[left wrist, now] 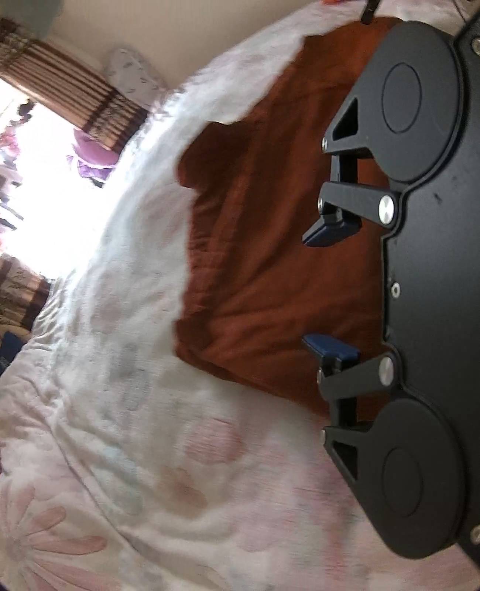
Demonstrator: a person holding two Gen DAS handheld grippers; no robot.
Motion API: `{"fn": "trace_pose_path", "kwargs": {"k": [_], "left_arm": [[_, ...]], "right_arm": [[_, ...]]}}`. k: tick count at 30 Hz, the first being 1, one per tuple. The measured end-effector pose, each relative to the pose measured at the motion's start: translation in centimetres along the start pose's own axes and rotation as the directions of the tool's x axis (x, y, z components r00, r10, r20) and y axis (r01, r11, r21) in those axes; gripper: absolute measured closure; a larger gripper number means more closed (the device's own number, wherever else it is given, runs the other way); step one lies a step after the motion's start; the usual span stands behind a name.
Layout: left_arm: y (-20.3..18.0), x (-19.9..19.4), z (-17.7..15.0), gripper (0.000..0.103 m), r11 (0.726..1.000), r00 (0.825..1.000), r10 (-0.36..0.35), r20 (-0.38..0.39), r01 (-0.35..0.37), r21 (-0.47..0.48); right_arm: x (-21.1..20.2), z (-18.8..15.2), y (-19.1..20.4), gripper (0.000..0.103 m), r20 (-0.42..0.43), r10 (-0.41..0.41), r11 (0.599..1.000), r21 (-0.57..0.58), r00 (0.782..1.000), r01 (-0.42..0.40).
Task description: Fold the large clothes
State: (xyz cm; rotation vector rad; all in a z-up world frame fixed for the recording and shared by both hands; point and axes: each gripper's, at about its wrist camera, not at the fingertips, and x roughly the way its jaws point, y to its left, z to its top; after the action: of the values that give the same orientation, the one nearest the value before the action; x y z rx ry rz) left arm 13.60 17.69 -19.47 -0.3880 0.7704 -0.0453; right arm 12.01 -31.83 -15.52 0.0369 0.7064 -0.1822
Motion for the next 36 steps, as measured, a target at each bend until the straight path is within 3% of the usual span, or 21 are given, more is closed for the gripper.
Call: {"fn": "trace_pose_path", "kwargs": {"k": [4, 9, 15, 17, 20, 23, 27, 30, 32, 36], "left_arm": [[1.0, 1.5, -1.7, 0.049, 1.0, 1.0, 0.006, -0.019, -0.006, 0.012], [3.0, 2.6, -2.6, 0.049, 0.994, 0.999, -0.042, -0.003, 0.042, -0.097], [2.2, 1.6, -2.7, 0.049, 0.999, 0.999, -0.038, 0.0, 0.038, -0.014], [1.6, 0.4, -2.4, 0.048, 0.999, 1.0, -0.026, 0.012, 0.027, -0.021], [1.2, -1.6, -2.2, 0.046, 0.998, 0.999, -0.026, 0.041, 0.028, -0.054], [1.8, -3.5, -2.9, 0.045, 0.99, 0.998, -0.045, 0.054, 0.052, -0.134], [3.2, -5.6, -4.6, 0.044, 0.955, 0.993, -0.084, 0.083, 0.104, -0.279], [3.9, -6.2, -6.1, 0.043, 0.926, 0.991, -0.076, 0.108, 0.11, -0.362], [4.4, -5.9, -7.0, 0.043, 0.896, 0.991, -0.081, 0.11, 0.121, -0.427], [5.1, -4.8, -8.6, 0.044, 0.815, 0.98, -0.118, 0.16, 0.188, -0.549]], "right_arm": [[1.6, -1.2, -0.4, 0.064, 0.002, -0.066, 0.998, 0.005, 0.998, 0.066], [2.8, -2.5, -0.7, 0.064, -0.008, -0.074, 0.997, 0.026, 0.997, 0.074], [1.7, -1.9, 0.1, 0.064, -0.017, -0.103, 0.995, 0.013, 0.995, 0.103], [0.1, -1.1, 1.4, 0.064, 0.021, -0.106, 0.994, -0.004, 0.994, 0.106], [-2.3, -0.7, 4.4, 0.064, 0.064, 0.015, 0.999, -0.053, 0.998, -0.012], [-3.5, -1.0, 8.2, 0.064, 0.056, 0.146, 0.985, -0.097, 0.988, -0.14], [-3.8, -1.4, 12.5, 0.064, 0.026, 0.275, 0.958, -0.089, 0.961, -0.272], [-3.5, -2.0, 15.3, 0.064, 0.011, 0.302, 0.948, -0.105, 0.953, -0.299], [-3.2, -2.3, 16.5, 0.064, 0.007, 0.29, 0.951, -0.112, 0.957, -0.288], [-2.5, -3.7, 18.9, 0.064, -0.017, 0.177, 0.972, -0.155, 0.984, -0.178]]}}
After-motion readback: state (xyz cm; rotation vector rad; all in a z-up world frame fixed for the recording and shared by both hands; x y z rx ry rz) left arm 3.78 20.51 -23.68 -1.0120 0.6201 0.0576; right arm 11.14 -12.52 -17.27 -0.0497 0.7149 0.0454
